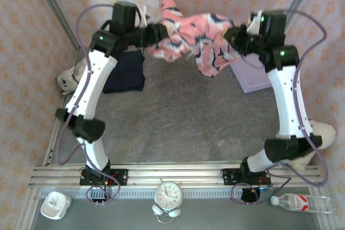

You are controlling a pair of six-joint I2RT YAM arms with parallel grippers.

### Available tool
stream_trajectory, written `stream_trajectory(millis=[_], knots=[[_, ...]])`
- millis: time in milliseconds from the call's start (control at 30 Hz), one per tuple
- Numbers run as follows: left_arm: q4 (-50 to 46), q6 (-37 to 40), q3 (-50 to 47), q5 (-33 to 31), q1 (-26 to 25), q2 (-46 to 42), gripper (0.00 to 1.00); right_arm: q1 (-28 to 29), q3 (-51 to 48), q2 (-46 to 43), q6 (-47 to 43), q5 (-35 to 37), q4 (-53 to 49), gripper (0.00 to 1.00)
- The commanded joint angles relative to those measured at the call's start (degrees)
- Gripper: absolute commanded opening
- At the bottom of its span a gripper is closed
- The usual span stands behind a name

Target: Fold and stack the mixed laundry pile

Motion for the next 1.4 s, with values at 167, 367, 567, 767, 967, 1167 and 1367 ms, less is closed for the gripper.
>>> stream_trajectory(millis=[167, 367, 567, 767, 967, 1167, 1367], knots=[[1.16, -5.05, -41.9, -12.5, -1.57, -5.21, 0.8, -0.39, -36.56, -10.2, -0.13, 10.39, -6.03, 0.85], [1.73, -7.01, -40.89, -17.48, -8.06, -3.11, 0.79, -0.01, -40.26, -8.81, 1.14, 10.66, -1.16, 0.79], [6.01, -9.22, -40.44, -18.34, -11.95, 4.42, 0.66, 4.43, -42.73, -2.7, 2.14, 12.53, 4.89, 0.64], [6.51, -8.04, -39.16, -28.71, -11.61, 12.02, 0.62, 8.24, -42.28, 6.31, 4.42, 19.99, 9.66, 0.52], [7.41, -9.18, -37.9, -25.31, -11.89, 19.25, 0.64, 8.24, -38.35, 15.97, 6.03, 27.68, 7.77, 0.54], [8.05, -11.94, -46.5, -24.1, -14.83, 17.44, 0.66, 7.89, -41.26, 17.99, 7.26, 29.77, 3.62, 0.53], [6.39, -13.76, -50.76, -22.72, -21.37, 12.66, 0.68, 7.23, -47.16, 10.29, 4.76, 34.23, -0.37, 0.52]])
